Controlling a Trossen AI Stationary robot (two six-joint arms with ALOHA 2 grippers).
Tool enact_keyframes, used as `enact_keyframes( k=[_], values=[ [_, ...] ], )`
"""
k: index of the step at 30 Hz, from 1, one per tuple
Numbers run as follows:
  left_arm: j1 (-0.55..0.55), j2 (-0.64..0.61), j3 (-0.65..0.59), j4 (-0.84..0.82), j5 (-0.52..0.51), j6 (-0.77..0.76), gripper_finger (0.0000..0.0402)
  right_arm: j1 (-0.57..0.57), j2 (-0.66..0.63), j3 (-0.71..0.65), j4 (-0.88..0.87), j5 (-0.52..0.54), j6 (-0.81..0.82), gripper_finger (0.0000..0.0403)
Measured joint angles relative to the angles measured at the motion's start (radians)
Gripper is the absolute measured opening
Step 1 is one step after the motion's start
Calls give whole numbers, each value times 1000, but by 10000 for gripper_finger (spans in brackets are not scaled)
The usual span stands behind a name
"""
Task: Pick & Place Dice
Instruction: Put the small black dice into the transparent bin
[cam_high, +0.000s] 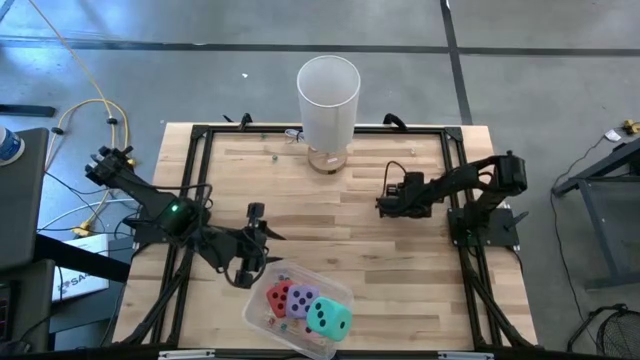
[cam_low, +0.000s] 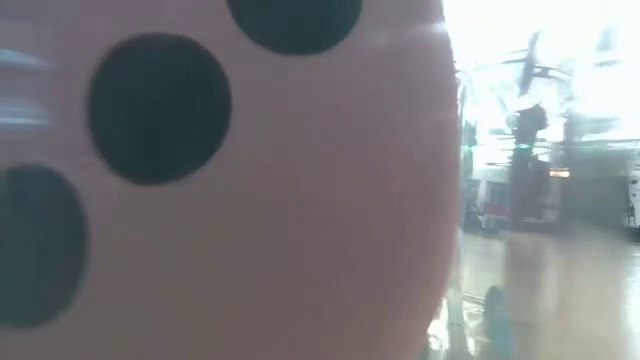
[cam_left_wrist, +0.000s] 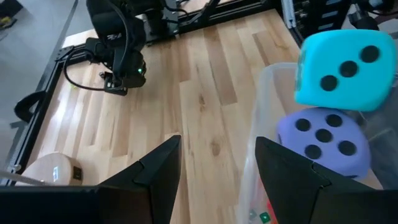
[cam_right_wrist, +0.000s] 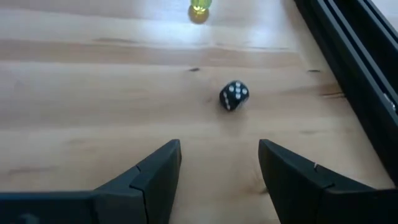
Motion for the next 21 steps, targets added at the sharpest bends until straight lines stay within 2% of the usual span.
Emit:
enact_keyframes(
  k=[12, 21],
  values=[
    [51, 38, 0, -6, 13, 0, 197, -135, 0, -1, 118, 0, -172, 210],
    [57, 47, 0, -20, 1, -1, 197, -191, 0, 0, 128, -11, -178, 210]
  ],
)
